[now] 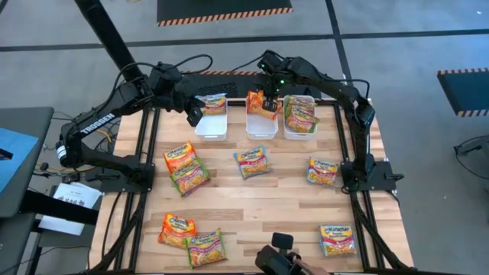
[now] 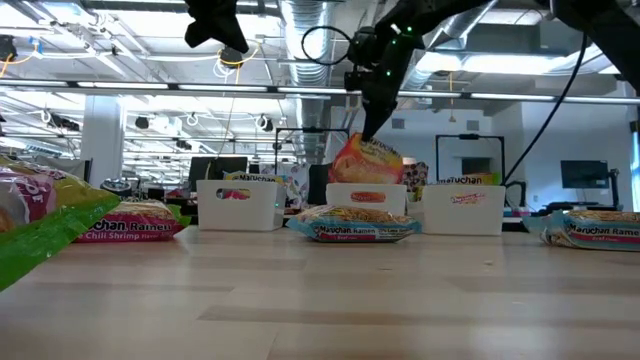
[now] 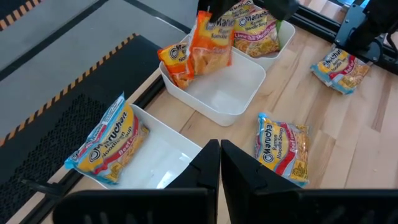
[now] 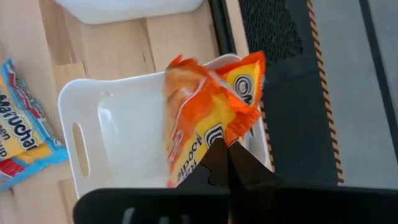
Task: Sort Maruchan noodles
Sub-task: Put the orange noodle pack into the middle white bin
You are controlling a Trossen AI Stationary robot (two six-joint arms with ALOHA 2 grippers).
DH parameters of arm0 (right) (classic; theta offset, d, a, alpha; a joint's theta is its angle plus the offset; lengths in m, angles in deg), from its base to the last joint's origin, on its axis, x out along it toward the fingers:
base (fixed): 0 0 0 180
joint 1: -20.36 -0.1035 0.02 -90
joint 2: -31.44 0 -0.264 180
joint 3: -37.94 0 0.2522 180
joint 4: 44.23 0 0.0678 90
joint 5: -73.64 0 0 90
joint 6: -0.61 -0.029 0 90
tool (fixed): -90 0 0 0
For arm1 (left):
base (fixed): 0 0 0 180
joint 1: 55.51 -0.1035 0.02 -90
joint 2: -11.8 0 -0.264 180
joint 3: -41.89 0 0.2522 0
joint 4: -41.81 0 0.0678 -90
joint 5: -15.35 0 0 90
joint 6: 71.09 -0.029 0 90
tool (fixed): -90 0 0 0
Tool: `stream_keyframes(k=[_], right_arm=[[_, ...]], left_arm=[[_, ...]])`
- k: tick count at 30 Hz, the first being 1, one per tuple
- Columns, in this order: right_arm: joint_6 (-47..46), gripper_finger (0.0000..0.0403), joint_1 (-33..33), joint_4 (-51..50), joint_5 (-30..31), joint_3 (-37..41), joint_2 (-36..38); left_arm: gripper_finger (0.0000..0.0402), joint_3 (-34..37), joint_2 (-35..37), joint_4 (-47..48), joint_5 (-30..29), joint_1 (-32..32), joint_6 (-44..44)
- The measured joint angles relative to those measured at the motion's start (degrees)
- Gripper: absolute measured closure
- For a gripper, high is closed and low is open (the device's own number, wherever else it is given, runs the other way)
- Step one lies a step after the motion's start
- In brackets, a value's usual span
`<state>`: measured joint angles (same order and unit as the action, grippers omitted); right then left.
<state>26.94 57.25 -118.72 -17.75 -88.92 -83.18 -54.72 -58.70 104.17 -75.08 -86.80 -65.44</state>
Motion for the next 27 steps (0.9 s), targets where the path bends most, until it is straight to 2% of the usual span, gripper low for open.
stream_keyframes(k=[6, 17, 27], right_arm=[[0.0, 0.0402, 0.4, 2.1, 0.3, 2.6, -0.7], [0.6, 0.0381, 0.5, 4.0, 0.5, 2.8, -1.0], [2.6, 0.0312, 0.2, 4.9, 1.5, 2.8, -1.0]], left_arm=[[0.0401, 0.0, 0.0, 0.0, 0.0, 0.0, 0.0], [0.0401, 0.0, 0.0, 0.0, 0.0, 0.0, 0.0], [0.0401, 0.0, 0.0, 1.8, 0.0, 0.0, 0.0]])
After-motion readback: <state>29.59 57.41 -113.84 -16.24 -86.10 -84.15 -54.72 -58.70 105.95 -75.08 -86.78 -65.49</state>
